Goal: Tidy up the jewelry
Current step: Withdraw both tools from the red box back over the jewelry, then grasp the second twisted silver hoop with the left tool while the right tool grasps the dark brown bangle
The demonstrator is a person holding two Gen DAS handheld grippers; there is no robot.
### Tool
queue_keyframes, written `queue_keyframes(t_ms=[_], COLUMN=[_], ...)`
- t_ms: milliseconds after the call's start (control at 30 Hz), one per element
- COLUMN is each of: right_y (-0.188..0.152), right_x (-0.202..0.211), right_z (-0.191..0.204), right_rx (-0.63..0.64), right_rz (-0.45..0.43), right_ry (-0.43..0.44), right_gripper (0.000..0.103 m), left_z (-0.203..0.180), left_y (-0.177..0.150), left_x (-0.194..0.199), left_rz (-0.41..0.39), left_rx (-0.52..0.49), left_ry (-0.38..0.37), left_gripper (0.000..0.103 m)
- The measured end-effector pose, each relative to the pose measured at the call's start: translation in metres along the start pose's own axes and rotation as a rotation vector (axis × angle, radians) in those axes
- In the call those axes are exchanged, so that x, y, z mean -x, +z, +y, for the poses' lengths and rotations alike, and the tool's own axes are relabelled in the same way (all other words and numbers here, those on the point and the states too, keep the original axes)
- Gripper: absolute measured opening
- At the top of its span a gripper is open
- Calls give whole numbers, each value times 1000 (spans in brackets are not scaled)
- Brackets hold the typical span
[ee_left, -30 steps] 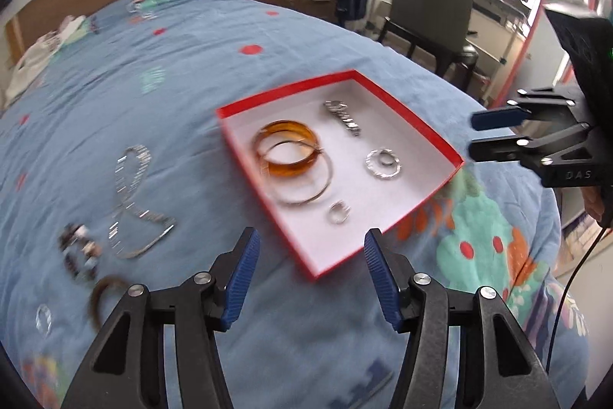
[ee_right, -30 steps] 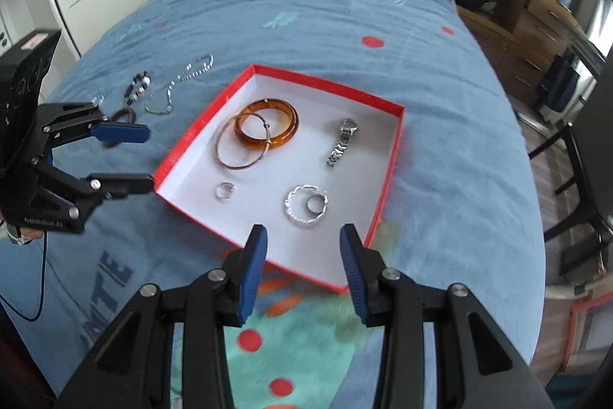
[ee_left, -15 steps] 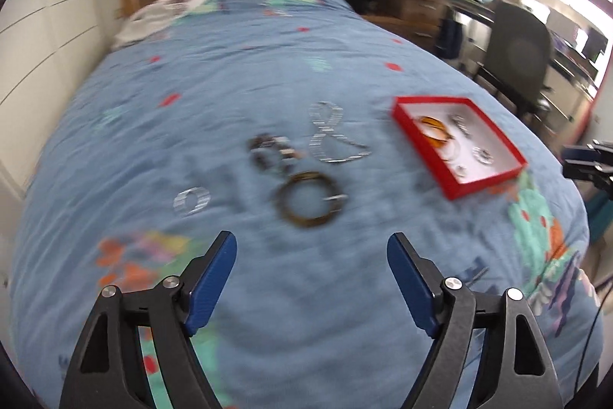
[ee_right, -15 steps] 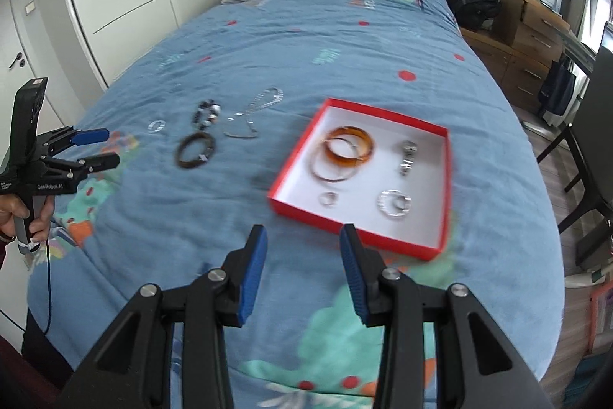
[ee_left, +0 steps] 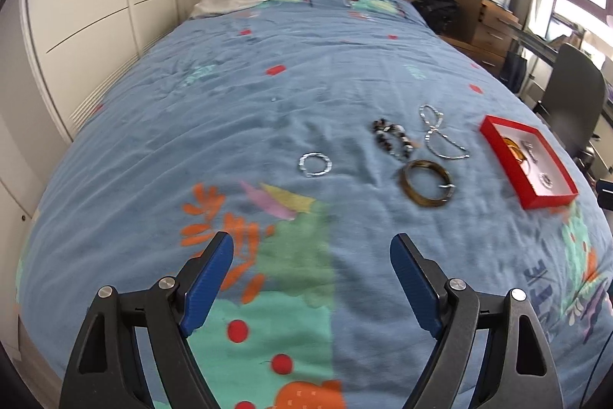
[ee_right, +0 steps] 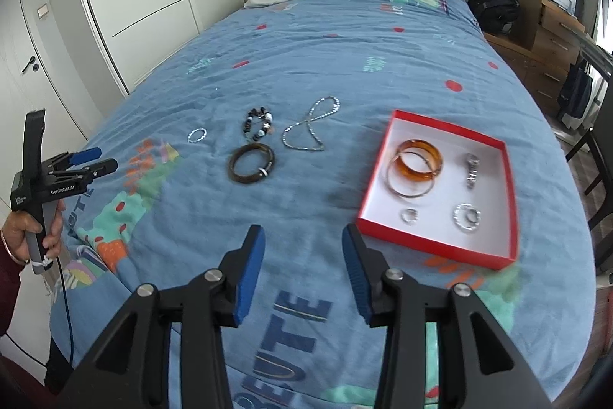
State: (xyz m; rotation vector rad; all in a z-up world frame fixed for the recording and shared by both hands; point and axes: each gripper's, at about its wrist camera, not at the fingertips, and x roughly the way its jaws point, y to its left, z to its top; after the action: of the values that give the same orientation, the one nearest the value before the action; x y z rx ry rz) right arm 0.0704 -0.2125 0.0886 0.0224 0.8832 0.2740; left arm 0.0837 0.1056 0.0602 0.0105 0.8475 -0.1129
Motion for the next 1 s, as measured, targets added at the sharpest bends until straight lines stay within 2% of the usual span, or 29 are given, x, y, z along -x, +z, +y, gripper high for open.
queue_keyframes(t_ms=[300, 567, 700, 1000], right_y=[4, 8, 11, 12], right_x=[-35, -64, -80, -112], right_z=[8, 12, 15, 19], right_rx=[-13, -26, -43, -65], right_rz=[23, 33, 29, 42], right_ry=[17, 48, 73, 105], right_gripper=[41, 42, 51, 60], left_z=[18, 19, 18, 19], left_y=[-2, 4, 8, 13], left_x=[-20, -43, -57, -85], left_rz=[30, 48, 59, 80], left_rx=[43, 49, 50, 58], left_ry=[26, 29, 27, 22], left_gripper=[85, 89, 89, 90])
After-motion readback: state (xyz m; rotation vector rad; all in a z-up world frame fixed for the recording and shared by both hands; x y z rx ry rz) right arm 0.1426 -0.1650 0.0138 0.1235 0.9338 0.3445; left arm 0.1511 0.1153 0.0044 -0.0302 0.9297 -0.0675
